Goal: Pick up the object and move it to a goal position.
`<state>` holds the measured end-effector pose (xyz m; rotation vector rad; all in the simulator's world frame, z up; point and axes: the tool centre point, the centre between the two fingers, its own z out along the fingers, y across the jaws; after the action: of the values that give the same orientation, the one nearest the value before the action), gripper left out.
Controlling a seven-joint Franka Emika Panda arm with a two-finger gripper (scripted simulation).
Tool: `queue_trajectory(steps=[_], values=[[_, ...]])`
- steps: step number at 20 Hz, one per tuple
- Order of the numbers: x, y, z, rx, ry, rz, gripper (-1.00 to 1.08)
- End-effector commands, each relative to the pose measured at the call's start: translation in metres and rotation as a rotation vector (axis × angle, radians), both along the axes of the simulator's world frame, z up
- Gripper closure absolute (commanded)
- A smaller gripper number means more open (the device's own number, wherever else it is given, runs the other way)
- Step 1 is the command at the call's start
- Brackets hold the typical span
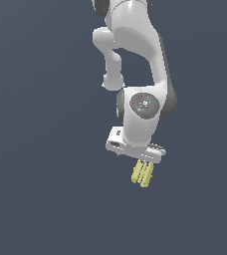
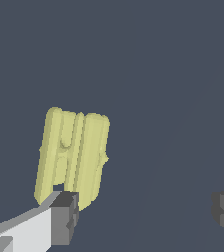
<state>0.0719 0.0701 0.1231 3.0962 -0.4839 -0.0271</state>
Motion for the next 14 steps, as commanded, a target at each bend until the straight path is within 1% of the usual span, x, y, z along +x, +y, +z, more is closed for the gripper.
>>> queue_trajectory(steps=[1, 8, 14], values=[[0.009, 0.015, -0.007, 0.000, -0.005, -0.041, -0.92], [0.024, 0.046, -0.021, 0.002, -0.015, -0.120, -0.92], [0.029, 0.059, -0.027, 0.003, -0.018, -0.153, -0.92]])
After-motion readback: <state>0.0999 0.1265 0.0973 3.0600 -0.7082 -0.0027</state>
